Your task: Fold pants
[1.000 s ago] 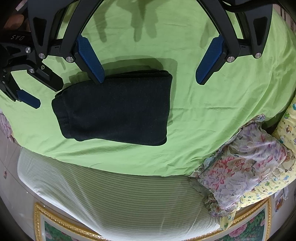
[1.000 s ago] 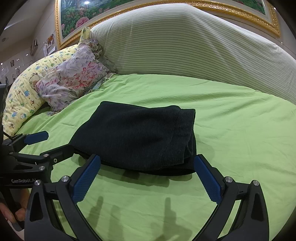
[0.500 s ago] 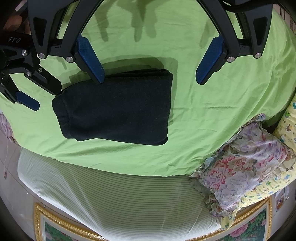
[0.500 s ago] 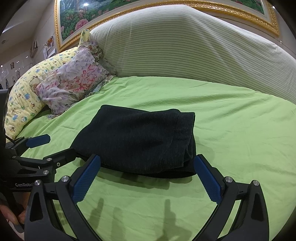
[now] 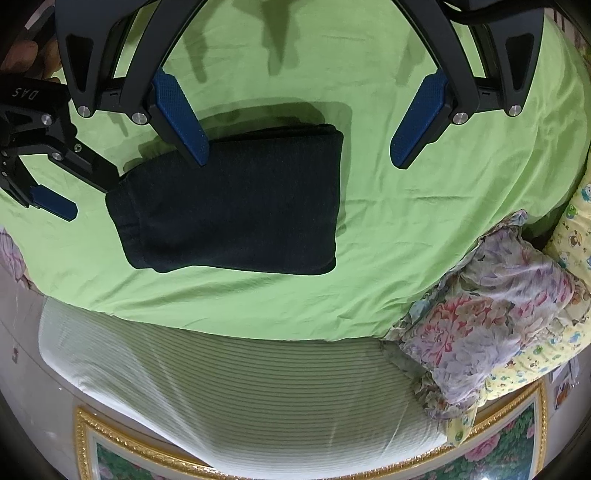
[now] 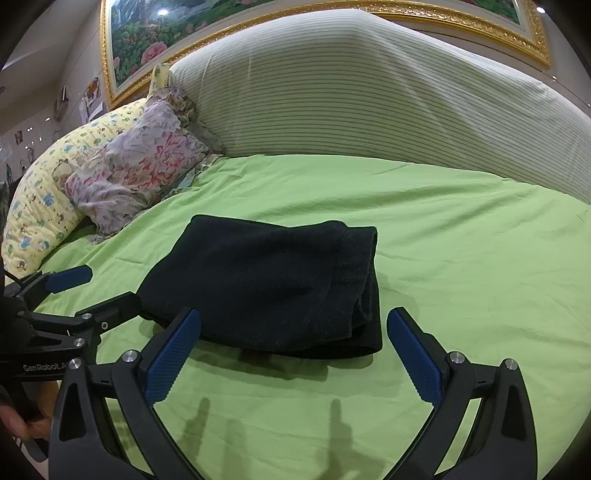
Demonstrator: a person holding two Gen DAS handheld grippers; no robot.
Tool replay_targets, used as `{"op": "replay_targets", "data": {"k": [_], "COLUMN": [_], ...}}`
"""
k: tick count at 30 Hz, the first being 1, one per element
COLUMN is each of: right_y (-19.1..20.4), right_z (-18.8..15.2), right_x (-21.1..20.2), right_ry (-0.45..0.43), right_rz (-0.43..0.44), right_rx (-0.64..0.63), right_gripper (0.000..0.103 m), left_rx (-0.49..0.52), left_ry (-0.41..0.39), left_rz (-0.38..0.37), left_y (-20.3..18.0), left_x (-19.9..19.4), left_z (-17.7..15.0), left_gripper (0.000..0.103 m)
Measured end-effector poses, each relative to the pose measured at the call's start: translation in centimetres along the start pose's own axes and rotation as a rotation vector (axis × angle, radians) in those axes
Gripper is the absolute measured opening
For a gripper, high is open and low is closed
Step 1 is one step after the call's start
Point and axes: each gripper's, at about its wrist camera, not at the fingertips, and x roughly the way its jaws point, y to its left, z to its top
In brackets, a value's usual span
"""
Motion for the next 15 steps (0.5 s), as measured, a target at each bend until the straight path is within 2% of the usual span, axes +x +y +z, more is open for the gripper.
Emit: {"op": "replay_targets", "data": {"k": [7, 15], "right_y": [-0.7, -1.6], "right_z": [0.4, 0.8], "right_x": [0.2, 0.5], "right_ry": [0.001, -0.007], "right_rz": [-0.001, 0.005], "right_rx": [0.022, 0.044], "right_gripper": [0.101, 0.101], "left_rx": [-0.01, 0.004], "left_ry": [0.021, -0.005], "left_rz": [0.006, 0.002], "left_y": [0.3, -0.5], "left_x": [0.8, 0.8], "left_z": [1.0, 1.7], "left_gripper": [0.099, 0.099]}}
